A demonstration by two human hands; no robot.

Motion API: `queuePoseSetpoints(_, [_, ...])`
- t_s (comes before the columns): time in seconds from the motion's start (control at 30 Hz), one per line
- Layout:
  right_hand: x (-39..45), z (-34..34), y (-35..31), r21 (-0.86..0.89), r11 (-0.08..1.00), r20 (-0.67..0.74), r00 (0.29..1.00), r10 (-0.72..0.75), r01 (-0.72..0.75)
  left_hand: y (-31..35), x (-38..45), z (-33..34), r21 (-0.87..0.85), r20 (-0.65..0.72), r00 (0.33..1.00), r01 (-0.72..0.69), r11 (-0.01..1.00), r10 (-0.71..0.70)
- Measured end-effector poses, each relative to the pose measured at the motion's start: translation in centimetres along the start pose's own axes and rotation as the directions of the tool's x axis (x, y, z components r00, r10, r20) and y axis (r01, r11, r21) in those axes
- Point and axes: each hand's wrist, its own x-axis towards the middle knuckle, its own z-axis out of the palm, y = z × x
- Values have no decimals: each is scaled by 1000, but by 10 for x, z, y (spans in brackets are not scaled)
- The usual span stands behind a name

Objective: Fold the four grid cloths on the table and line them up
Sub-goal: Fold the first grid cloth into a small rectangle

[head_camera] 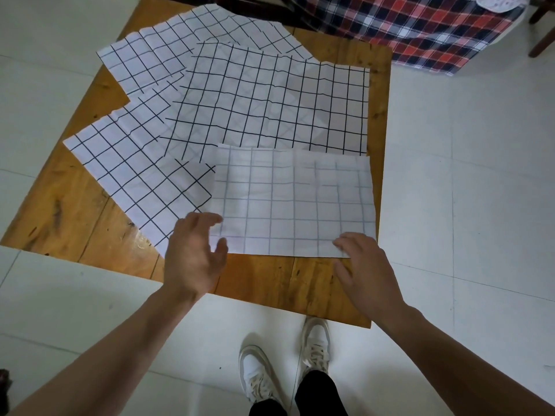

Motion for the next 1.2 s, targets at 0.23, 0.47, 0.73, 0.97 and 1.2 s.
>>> queuePoseSetpoints(0.23, [27,12,-17,-23,1000,-59,998,16,-18,59,6,55,101,128,944,-317,943,303])
queuePoseSetpoints(0.47, [45,30,-14,-183,965,147,976,-162,188,61,9,93,246,321,910,-348,905,263])
queuePoseSetpoints(0.73, [32,29,47,-389,917,77,995,-63,88,18,4,74,317,274,947,-254,914,168])
queuePoseSetpoints(0.97, [25,20,50,-358,931,52,997,-56,71,-7,2,49,361,287,942,-274,892,173])
queuePoseSetpoints(1.2, [32,11,19,-66,995,-12,997,-82,81,-6,11,19,251,366,879,-410,877,307])
